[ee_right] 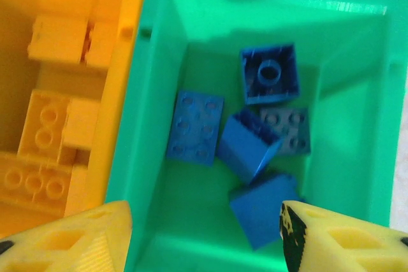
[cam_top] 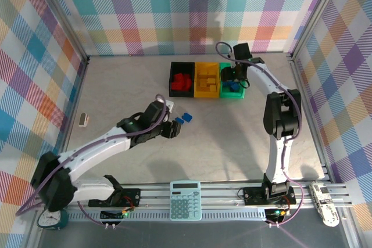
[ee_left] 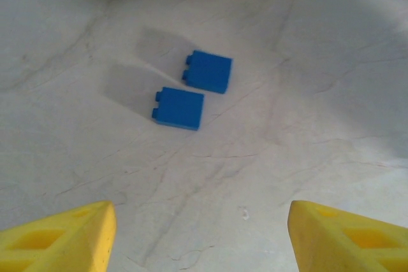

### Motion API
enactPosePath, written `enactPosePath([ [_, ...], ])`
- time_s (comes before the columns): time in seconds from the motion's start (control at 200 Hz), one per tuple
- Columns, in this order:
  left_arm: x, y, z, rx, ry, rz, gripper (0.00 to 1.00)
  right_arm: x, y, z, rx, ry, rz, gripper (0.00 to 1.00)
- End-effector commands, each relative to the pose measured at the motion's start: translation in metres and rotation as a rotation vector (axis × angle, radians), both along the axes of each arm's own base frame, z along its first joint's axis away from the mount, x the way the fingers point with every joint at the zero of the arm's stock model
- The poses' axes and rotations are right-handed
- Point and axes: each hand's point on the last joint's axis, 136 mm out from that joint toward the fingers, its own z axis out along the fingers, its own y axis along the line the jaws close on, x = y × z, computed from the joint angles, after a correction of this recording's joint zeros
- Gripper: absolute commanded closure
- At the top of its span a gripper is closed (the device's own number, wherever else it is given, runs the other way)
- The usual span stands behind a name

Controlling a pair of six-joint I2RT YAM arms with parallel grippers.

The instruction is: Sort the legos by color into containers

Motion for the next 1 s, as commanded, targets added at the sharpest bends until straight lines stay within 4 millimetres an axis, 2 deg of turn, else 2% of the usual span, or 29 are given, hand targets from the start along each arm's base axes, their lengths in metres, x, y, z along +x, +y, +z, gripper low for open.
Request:
enactPosePath([
  [0.0, 0.013, 0.005, -0.019, 0.138, 0.056, 0.057, 0.28, -0.022, 0.009, 0.034, 0.077, -0.049, 0.021, 0.36],
  [0.225, 0.045, -0.014, -0.063, 0.340, 0.143, -0.001, 0.30, -0.085, 0.016, 0.041, 0.164, -0.044, 0.033, 0.36],
  [0.345, 0.059, -0.019, -0.076, 0.339, 0.178, -0.017, 0.30, -0.114, 0.017, 0.043, 0.173, -0.040, 0.038, 0.35],
  [0.54, 0.069, -0.021, -0.092, 0.324, 0.240, -0.053, 0.32, -0.152, 0.008, 0.043, 0.187, -0.034, 0.021, 0.34],
  [0.725, 0.074, -0.020, -0.104, 0.325, 0.292, -0.082, 0.35, -0.173, -0.002, 0.048, 0.175, -0.047, 0.003, 0.32],
  [0.995, 0.072, -0.019, -0.114, 0.328, 0.348, -0.112, 0.37, -0.178, -0.007, 0.053, 0.161, -0.054, -0.005, 0.31],
])
